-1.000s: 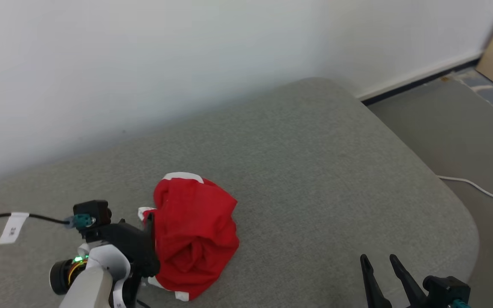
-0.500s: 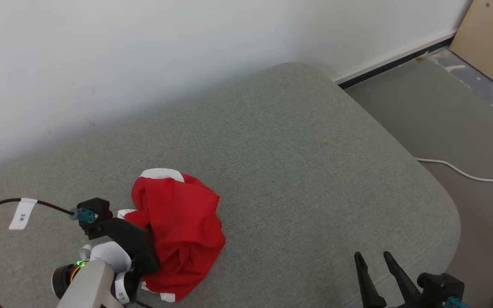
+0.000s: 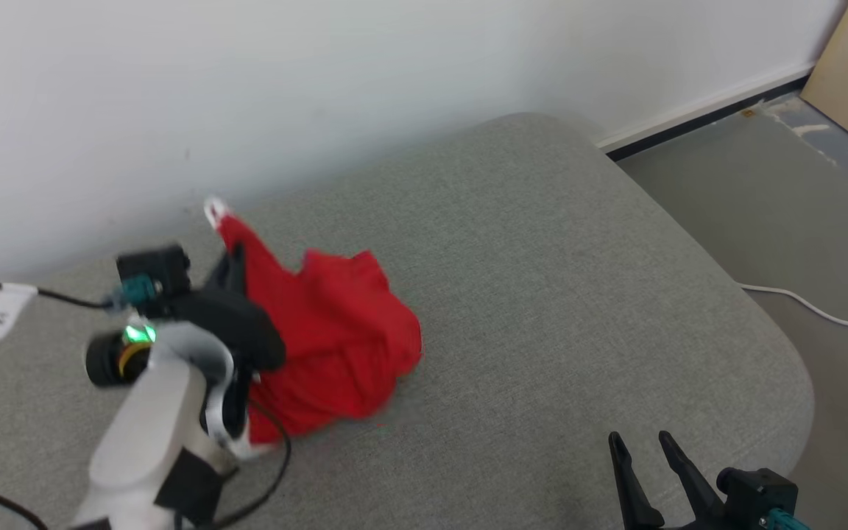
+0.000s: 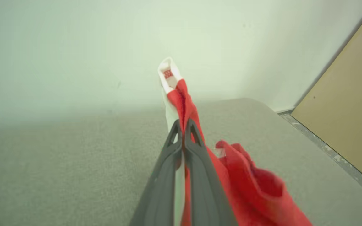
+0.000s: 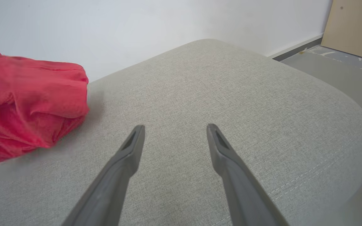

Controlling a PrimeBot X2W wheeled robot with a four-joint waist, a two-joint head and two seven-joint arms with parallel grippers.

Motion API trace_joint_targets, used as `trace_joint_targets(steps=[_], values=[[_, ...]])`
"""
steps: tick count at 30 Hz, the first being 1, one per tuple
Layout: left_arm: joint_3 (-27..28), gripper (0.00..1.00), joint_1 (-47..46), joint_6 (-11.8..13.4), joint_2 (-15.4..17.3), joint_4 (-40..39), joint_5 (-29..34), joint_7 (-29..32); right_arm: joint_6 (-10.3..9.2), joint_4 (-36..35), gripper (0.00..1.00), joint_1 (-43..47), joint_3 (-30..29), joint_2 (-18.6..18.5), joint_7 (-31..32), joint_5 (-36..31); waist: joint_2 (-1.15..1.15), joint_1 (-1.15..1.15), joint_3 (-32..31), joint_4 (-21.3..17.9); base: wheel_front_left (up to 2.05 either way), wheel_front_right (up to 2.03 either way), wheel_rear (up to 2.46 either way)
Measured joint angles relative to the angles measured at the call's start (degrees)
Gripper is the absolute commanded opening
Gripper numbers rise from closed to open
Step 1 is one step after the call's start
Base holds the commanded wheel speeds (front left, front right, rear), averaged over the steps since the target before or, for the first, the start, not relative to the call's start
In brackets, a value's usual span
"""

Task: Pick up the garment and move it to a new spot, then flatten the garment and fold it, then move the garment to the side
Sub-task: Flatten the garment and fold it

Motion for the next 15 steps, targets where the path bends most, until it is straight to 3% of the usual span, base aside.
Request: trace_joint_targets(steps=[7, 15], values=[[0.2, 0.00, -7.6, 2.5, 1.4, -8.7, 2.8, -5.7, 0.00, 0.2, 1.00, 0.1, -0.8, 0.0, 0.0, -0.1, 0.00, 0.00, -1.3, 1.4, 0.00, 0.00, 0.00], [-2.5, 0.00, -10.2, 4.8, 4.2, -22.3, 6.8, -2.4, 0.00, 0.0, 1.00, 0.5, -1.2, 0.0, 0.0, -0.1, 0.00, 0.00, -3.4, 3.5, 0.00, 0.00, 0.00]])
